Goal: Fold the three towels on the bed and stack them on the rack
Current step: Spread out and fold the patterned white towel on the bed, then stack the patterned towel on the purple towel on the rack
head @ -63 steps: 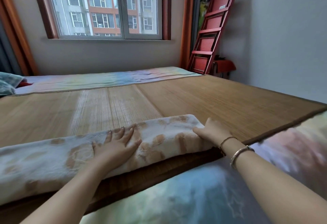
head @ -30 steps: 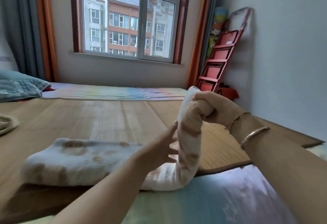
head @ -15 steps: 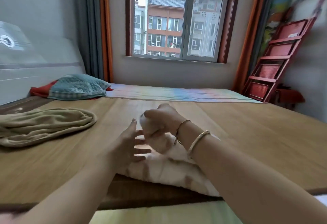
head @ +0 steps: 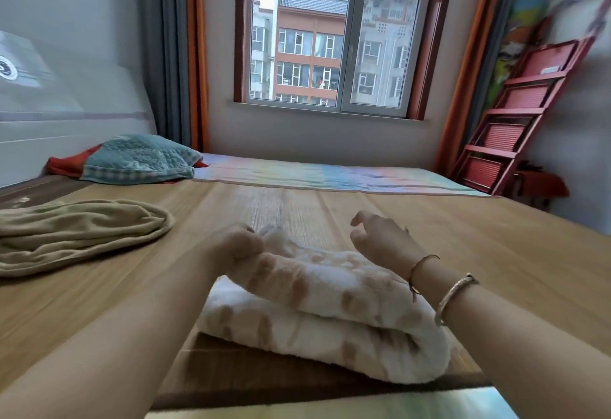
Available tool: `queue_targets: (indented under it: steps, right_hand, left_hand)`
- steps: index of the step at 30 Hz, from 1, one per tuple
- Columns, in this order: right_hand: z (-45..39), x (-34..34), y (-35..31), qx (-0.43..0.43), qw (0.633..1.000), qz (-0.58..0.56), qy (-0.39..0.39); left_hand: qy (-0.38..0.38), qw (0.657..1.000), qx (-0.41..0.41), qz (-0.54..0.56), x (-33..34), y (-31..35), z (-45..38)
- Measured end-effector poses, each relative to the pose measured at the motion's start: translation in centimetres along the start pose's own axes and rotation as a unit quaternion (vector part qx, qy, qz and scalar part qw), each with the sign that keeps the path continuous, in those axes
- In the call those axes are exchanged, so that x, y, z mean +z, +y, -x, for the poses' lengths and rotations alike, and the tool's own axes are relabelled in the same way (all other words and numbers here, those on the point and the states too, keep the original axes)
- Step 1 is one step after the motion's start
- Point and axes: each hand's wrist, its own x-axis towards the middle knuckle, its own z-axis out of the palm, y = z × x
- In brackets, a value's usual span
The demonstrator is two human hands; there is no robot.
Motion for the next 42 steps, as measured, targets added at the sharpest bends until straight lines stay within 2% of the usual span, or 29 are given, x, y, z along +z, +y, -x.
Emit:
queue_targets:
  steps: [2, 6, 9, 13, 14, 16, 18, 19, 22, 25, 27, 30, 32, 36, 38, 41, 42]
  right_hand:
    - [0.5, 0.9, 0.9, -0.015, 0.998, 0.063, -0.028]
    - [3.9, 6.0, 0.6, -0.028, 0.984, 0.092, -0.147]
    - [5.0, 7.8, 0.2, -0.029, 0.982, 0.143, -0.117]
    - [4.7, 7.5, 0.1, -0.027, 0.985, 0.129, -0.112]
    - [4.8, 7.5, 0.3, -0.031, 0.99, 0.105, -0.09]
    - [5.4, 7.1, 1.1, -0.02, 1.0, 0.016, 0.016]
    - [5.5, 6.1, 2.5, 0.036, 0.99, -0.063, 0.123]
    - [5.6, 5.5, 3.6, 0.084, 0.984, -0.081, 0.132]
    - [6.4, 5.0, 6.5, 0.222, 0.963, -0.149, 0.037]
    - [7.4, 5.4, 7.3, 0.256, 0.919, -0.3, -0.029]
    - [7.5, 5.3, 7.1, 0.239, 0.91, -0.334, -0.054]
    - [7.2, 5.0, 5.1, 0.199, 0.896, -0.388, -0.087]
    - [6.5, 5.9, 3.7, 0.178, 0.881, -0.426, -0.102]
    - [6.5, 6.8, -4.1, 0.113, 0.801, -0.549, -0.211]
    - [7.8, 6.7, -10.4, 0.065, 0.772, -0.57, -0.272]
    - [9.0, 7.8, -20.1, -0.026, 0.693, -0.618, -0.37]
    - [9.8, 7.9, -22.7, -0.039, 0.685, -0.618, -0.384]
  left_hand:
    - [0.031, 0.999, 0.005, 0.01, -0.7, -0.3, -0.3]
    - [0.071, 0.997, -0.035, -0.005, -0.6, -3.8, 0.3]
    - [0.09, 0.995, -0.047, 0.004, 0.0, -5.7, 0.5]
    - [0.125, 0.99, -0.053, -0.043, 0.0, -5.8, 1.1]
    - [0.118, 0.99, -0.06, -0.045, 0.1, -5.8, 1.3]
    - [0.03, 0.996, -0.081, 0.004, 0.4, -5.4, 1.8]
    - [-0.035, 0.995, -0.086, 0.036, 0.7, -5.2, 2.3]
    - [-0.041, 0.995, -0.084, 0.043, 0.7, -5.2, 2.4]
    - [-0.047, 0.993, -0.087, 0.068, 0.4, -5.4, 3.4]
    - [-0.062, 0.987, -0.132, 0.074, -0.3, -5.5, 5.1]
    - [-0.083, 0.979, -0.14, 0.126, -1.1, -5.8, 6.3]
    - [-0.055, 0.968, -0.176, 0.17, -3.4, -6.4, 7.5]
    - [-0.04, 0.966, -0.164, 0.198, -5.9, -6.6, 9.1]
    - [0.051, 0.959, -0.098, 0.26, -13.1, -8.0, 13.6]
    - [0.098, 0.949, -0.088, 0.286, -17.8, -9.4, 16.8]
    - [0.172, 0.937, -0.052, 0.299, -25.3, -11.5, 22.5]
    - [0.191, 0.934, -0.043, 0.299, -27.3, -11.8, 24.0]
